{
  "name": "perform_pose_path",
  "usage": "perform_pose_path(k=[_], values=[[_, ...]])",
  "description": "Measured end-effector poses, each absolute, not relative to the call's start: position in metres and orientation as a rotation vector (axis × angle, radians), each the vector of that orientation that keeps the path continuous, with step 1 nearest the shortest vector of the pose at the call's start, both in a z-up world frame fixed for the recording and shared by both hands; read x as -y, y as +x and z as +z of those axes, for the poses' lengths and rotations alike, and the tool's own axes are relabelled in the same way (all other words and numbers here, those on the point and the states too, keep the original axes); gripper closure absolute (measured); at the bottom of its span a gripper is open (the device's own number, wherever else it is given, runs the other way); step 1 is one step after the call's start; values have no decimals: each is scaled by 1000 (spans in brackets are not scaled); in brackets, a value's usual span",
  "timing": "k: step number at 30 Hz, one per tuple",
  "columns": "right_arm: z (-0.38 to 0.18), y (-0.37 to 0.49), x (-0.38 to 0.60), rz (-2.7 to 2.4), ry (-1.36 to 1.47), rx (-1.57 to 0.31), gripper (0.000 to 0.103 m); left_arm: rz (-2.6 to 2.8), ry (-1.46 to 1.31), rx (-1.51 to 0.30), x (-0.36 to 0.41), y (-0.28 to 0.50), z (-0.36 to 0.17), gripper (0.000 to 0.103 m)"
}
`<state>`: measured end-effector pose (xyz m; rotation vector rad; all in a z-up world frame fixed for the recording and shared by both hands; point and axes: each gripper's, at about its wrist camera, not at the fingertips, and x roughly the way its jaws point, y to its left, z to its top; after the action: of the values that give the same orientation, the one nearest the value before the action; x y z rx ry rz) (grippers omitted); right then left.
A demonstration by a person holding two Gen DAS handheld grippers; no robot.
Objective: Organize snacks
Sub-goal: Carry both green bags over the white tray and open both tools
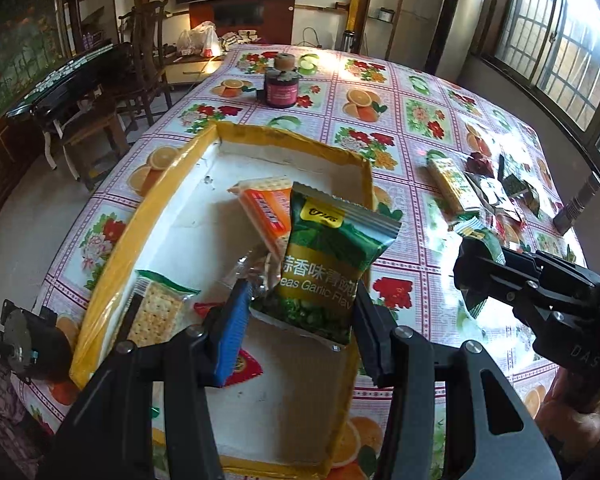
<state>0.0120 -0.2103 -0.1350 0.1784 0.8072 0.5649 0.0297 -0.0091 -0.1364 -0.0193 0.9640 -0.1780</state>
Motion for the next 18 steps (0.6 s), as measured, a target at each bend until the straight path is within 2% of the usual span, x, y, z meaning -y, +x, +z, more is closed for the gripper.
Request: perform_pose_path(k=[18], values=[[-135, 61, 152, 646, 157, -818, 71, -67, -103, -1009, -50, 49, -153, 52]])
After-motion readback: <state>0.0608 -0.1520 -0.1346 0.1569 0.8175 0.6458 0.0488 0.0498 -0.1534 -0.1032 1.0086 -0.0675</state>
